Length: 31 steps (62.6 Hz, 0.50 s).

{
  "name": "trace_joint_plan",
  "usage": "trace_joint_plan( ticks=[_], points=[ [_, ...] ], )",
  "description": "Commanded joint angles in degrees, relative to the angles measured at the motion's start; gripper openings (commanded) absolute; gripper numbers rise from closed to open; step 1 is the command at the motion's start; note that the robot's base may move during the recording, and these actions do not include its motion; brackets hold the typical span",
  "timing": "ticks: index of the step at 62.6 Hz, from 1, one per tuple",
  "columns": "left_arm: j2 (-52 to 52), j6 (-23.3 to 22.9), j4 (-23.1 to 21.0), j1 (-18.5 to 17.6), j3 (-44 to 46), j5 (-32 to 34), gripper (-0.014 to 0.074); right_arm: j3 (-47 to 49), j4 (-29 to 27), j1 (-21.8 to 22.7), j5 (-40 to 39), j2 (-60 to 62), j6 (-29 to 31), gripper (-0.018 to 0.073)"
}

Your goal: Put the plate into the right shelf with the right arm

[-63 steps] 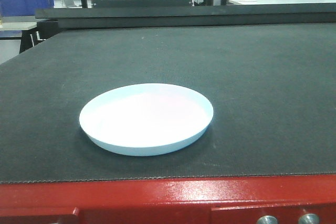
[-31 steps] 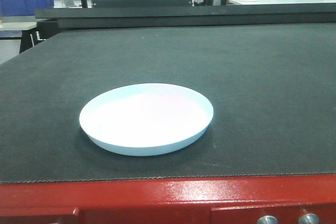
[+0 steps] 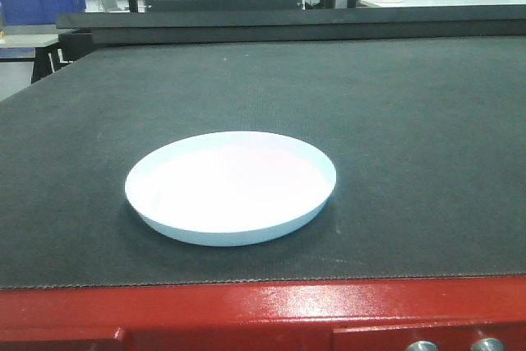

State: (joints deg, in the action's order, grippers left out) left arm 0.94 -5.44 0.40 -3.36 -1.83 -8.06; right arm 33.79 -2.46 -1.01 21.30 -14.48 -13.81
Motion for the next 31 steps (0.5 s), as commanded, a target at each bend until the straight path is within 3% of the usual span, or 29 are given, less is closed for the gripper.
trace_joint_plan(
  ticks=[1,10,19,26,31],
  points=[
    [0.36,-0.34,0.01,-0.22,-0.54,5.15,-0.0047,10.22,-1.94,-0.22,7.42,-9.3,2.57,0.0055],
    [0.36,-0.34,0.01,-0.22,-0.54,5.15,-0.0047,20.23,-12.36,-0.22,18.52,-22.49,13.81,0.0055],
    [0.36,-0.34,0.01,-0.22,-0.54,5.15,-0.0047,24.65,-27.33,-0.85,21.01,-32.39,23.94,0.0059],
    [0.36,-0.34,0.01,-0.22,-0.54,5.15,-0.0047,25.46,-30.2,-3.61,22.41,-37.94,26.6,0.0086],
    [0.36,-0.34,0.01,-0.22,-0.54,5.15,-0.0047,25.51,-30.2,-7.01,22.52,-41.66,26.6,0.0197]
  ],
)
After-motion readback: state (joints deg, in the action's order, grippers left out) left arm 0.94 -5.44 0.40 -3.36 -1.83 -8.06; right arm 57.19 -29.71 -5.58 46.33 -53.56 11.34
